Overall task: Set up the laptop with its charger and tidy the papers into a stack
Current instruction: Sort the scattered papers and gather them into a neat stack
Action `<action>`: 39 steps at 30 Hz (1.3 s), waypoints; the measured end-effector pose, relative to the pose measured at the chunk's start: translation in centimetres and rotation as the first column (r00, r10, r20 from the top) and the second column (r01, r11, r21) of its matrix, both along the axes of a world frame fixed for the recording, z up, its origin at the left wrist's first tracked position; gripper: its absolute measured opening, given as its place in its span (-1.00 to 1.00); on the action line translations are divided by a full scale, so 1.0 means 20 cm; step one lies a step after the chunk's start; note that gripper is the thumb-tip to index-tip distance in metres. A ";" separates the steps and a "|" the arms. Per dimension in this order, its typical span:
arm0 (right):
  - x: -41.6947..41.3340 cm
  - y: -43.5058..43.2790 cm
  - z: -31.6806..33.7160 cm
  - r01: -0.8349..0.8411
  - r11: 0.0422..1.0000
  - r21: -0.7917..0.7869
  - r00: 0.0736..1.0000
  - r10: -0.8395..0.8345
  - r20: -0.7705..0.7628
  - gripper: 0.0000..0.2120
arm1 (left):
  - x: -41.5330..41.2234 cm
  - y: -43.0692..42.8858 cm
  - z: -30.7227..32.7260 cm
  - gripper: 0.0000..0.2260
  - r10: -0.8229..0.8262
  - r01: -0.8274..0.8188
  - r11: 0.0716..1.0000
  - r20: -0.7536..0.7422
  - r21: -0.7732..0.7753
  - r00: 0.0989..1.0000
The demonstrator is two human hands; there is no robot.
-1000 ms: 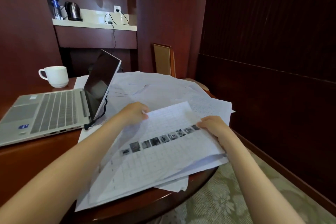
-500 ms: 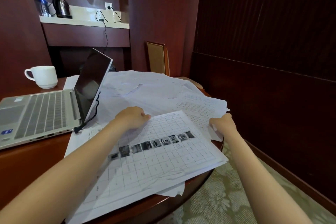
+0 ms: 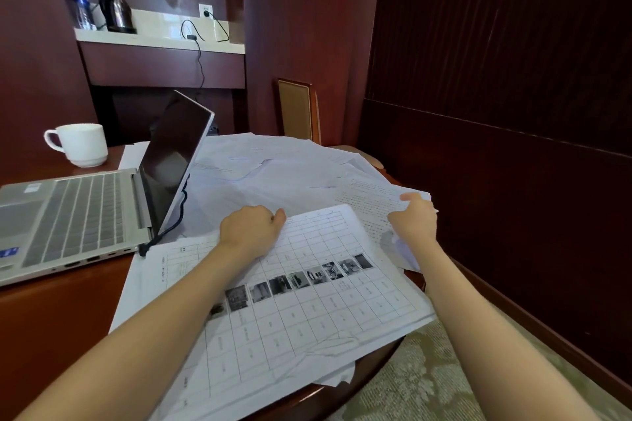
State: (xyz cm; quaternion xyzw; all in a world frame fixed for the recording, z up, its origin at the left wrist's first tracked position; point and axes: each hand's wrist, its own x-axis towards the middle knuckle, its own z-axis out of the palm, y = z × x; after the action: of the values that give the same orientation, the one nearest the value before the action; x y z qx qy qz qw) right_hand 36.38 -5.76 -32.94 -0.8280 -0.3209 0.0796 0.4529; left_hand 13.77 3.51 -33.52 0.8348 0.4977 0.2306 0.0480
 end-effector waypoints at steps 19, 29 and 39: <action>-0.20 0.22 0.07 -0.409 0.811 -0.418 0.911 0.387 -0.140 -0.81 | -0.19 0.02 0.02 -0.56 0.026 -0.016 0.996 0.110 -0.084 0.994; 0.15 0.06 0.03 0.036 0.983 -0.180 0.976 -0.073 -0.203 -0.71 | -0.19 0.04 0.01 -0.60 0.053 -0.060 0.992 -0.061 -0.113 0.997; 0.21 -0.20 -0.02 0.320 0.934 0.160 0.854 -0.211 -0.476 -0.92 | 0.10 0.02 0.09 -0.75 -0.171 0.149 0.962 -0.078 -0.230 0.982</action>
State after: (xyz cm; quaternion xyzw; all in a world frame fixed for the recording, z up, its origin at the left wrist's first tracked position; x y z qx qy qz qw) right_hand 40.64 -9.71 -33.36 -0.7642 -0.0959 0.1672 0.6155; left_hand 15.83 3.97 -31.80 0.8718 0.4530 0.1277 0.1358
